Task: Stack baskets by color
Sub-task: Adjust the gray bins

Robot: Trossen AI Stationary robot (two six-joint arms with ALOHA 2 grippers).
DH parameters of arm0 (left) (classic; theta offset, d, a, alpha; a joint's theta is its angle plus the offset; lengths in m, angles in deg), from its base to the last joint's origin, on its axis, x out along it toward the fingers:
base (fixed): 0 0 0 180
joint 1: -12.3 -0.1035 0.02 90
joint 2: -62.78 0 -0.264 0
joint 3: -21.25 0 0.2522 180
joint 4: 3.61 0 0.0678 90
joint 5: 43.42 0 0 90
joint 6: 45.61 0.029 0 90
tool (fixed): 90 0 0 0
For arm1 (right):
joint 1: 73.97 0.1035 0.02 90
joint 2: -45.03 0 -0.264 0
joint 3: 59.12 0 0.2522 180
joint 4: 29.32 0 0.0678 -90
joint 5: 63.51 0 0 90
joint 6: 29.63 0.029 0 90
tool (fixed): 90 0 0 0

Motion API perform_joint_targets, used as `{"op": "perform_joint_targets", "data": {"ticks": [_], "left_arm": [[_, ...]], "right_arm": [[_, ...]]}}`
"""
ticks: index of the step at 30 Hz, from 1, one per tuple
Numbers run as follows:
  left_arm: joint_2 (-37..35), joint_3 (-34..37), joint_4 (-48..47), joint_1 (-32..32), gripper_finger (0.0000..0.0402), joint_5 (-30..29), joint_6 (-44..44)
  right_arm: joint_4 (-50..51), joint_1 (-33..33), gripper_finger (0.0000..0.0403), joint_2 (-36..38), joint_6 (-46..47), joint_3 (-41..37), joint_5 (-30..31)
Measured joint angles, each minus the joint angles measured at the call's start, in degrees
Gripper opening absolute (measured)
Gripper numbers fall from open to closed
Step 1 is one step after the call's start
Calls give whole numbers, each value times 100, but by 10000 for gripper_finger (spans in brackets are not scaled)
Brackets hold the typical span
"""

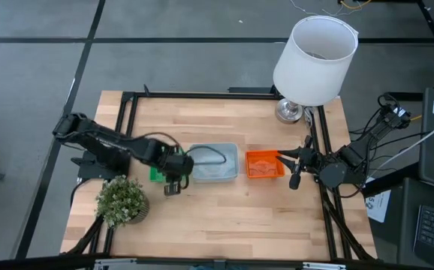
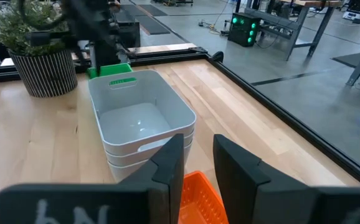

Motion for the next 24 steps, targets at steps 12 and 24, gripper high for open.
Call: {"op": "perform_joint_targets", "data": {"ticks": [12,24], "left_arm": [[164,-67,363,-1080,65,373,1003],[164,-67,806,-1080,65,348,1273]], "right_arm": [[0,0,87,0,-4,0,-2],[2,0,87,0,-6,0,-2]]}}
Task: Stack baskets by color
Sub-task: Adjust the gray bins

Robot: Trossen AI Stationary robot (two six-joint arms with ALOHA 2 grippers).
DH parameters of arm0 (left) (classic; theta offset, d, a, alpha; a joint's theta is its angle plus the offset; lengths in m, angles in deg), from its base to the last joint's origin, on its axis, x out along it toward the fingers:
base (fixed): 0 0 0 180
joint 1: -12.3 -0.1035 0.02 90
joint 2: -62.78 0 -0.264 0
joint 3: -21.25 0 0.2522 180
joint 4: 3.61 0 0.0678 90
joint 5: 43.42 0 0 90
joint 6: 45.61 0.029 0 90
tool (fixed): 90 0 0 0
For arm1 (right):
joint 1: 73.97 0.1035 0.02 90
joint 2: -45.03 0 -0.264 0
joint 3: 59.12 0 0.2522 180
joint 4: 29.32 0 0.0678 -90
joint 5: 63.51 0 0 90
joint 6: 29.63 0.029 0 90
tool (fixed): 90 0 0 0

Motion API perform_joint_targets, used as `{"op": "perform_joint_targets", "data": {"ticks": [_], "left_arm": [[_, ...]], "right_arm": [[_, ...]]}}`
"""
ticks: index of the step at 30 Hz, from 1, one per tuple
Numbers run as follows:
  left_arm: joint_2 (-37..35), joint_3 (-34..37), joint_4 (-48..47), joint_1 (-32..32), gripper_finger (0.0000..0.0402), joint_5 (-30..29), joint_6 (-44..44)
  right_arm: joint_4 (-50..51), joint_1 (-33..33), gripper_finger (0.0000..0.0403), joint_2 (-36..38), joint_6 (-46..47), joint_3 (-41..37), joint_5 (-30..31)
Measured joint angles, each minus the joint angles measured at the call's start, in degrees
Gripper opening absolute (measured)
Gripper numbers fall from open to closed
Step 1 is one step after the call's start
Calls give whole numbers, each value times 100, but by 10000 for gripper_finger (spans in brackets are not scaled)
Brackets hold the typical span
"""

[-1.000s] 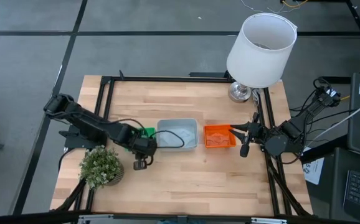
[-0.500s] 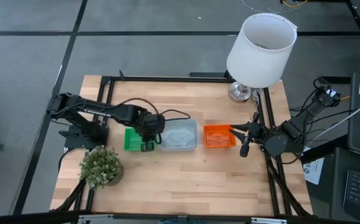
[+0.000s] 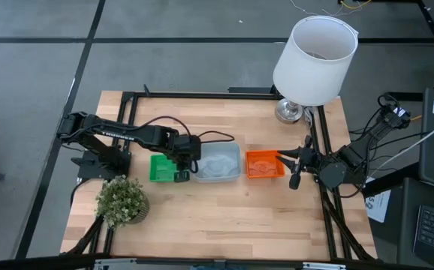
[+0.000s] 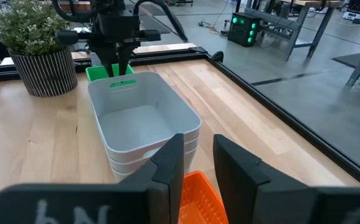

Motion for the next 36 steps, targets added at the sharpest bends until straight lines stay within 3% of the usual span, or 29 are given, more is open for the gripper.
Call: {"op": "perform_joint_targets", "data": {"ticks": [12,19,28,36], "left_arm": [[-23,2,-463,86,65,39,-233],[-33,2,547,516,65,1406,-504],[430,2,1412,831,65,835,-521],[555,7,1257,765,65,823,-568]], "right_arm": [[2,0,87,0,-7,0,-2],[3,0,87,0,-16,0,-2],[2,0,87,1,0,0,-3],[55,0,87,-1,4,0,-7]]}}
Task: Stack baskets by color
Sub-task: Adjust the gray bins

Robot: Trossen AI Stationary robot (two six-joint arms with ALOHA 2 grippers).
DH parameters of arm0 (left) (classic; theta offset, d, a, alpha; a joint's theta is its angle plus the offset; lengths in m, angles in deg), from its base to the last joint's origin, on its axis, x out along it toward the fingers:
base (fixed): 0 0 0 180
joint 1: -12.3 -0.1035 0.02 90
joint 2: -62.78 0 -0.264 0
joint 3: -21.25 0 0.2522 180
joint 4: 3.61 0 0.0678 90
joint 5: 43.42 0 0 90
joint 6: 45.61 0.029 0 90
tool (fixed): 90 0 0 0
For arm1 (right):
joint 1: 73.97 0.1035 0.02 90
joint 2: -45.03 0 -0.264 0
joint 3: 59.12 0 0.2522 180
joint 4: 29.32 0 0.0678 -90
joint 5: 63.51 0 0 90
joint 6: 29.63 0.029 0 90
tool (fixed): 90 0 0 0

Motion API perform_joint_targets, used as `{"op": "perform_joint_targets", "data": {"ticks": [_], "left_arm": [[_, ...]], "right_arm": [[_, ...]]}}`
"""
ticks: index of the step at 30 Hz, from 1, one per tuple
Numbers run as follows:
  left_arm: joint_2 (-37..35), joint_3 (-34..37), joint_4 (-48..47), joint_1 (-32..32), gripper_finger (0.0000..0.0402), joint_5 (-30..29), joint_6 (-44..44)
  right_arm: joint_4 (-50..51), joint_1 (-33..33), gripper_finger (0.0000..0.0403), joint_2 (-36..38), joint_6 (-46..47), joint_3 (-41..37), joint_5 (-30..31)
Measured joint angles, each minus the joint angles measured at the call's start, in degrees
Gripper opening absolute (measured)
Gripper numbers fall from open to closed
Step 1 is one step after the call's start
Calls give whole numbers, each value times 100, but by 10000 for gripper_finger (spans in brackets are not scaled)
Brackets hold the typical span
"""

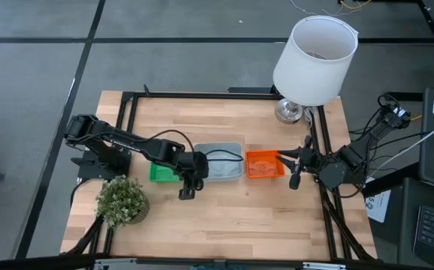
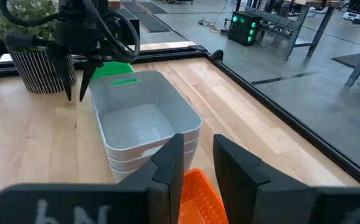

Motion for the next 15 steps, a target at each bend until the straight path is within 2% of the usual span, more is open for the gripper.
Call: {"op": "perform_joint_targets", "data": {"ticks": [12,15], "left_arm": [[-6,-17,-29,24,65,-111,46],[-207,-172,-60,98,65,-149,99]], "right_arm": [[-10,0,87,-1,17,0,-87],[-255,0,87,-1,-153,0,-85]]}}
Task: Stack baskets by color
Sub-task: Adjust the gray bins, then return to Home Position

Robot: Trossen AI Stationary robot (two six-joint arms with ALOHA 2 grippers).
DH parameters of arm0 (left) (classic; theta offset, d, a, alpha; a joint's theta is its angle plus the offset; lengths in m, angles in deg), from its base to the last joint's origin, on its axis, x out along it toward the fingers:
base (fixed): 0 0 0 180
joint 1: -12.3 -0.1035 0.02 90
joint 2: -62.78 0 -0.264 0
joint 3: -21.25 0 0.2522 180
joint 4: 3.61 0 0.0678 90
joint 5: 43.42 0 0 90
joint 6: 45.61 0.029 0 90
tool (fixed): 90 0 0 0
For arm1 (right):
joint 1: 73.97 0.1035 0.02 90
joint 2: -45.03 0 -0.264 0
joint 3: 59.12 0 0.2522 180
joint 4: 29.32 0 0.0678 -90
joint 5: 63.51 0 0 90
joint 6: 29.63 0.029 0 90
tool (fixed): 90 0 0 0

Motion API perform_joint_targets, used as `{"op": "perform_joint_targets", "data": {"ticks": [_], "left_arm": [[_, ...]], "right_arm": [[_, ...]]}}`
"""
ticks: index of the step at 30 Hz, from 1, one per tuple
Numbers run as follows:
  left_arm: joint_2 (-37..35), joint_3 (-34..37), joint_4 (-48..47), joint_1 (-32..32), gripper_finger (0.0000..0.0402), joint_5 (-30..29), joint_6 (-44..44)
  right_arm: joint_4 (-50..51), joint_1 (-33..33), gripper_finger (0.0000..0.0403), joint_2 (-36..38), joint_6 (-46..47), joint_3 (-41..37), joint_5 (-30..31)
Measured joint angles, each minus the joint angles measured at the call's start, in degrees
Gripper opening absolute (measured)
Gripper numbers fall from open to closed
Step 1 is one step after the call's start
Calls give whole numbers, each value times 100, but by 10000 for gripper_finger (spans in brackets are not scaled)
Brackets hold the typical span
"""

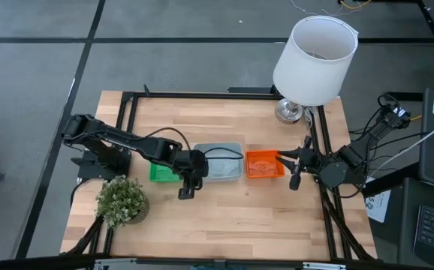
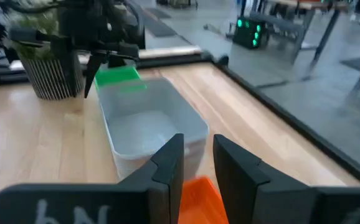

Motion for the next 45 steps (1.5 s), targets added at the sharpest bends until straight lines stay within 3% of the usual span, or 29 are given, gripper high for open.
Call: {"op": "perform_joint_targets", "data": {"ticks": [4,6,9,11,17,22,24,27,31,36,39,42,45], "left_arm": [[-464,-289,-279,256,65,-426,449],[-832,-330,-405,416,65,-818,707],[-1605,-131,-668,742,65,-1546,755],[-2187,119,-594,952,65,-1829,816],[-3915,1535,201,1303,65,-2071,420],[-5158,3146,1643,1458,65,-2061,280],[-5549,3647,2186,1457,65,-2050,322],[-6002,4110,2619,1455,65,-2059,338],[-6393,4364,2635,1454,65,-2054,381],[-6759,4488,2470,1450,65,-2063,908],[-6928,4594,2423,1413,65,-2055,1018],[-7077,4646,2315,1381,65,-2053,939],[-7193,4648,2138,1382,65,-2051,808]], "right_arm": [[-849,1,87,10,-1201,-2,-1],[-1010,51,87,98,-1664,-2,-282],[-764,144,87,407,-1650,-2,-783],[-283,142,87,597,-1312,-4,-785],[-180,132,87,1245,-743,-835,-502],[-1693,81,87,1803,-1082,-1992,-607],[-2516,-52,87,2007,-1524,-2388,-1042],[-3483,-343,87,2326,-2354,-2753,-2536],[-3638,-847,87,2656,-2948,-2785,-4091],[-2944,-1663,87,2884,-3129,-2779,-4214],[-2544,-2158,87,2937,-2755,-2864,-4690],[-2681,-2550,87,2962,-2554,-3018,-5103],[-2788,-2842,87,3040,-2617,-3121,-5140]]}}
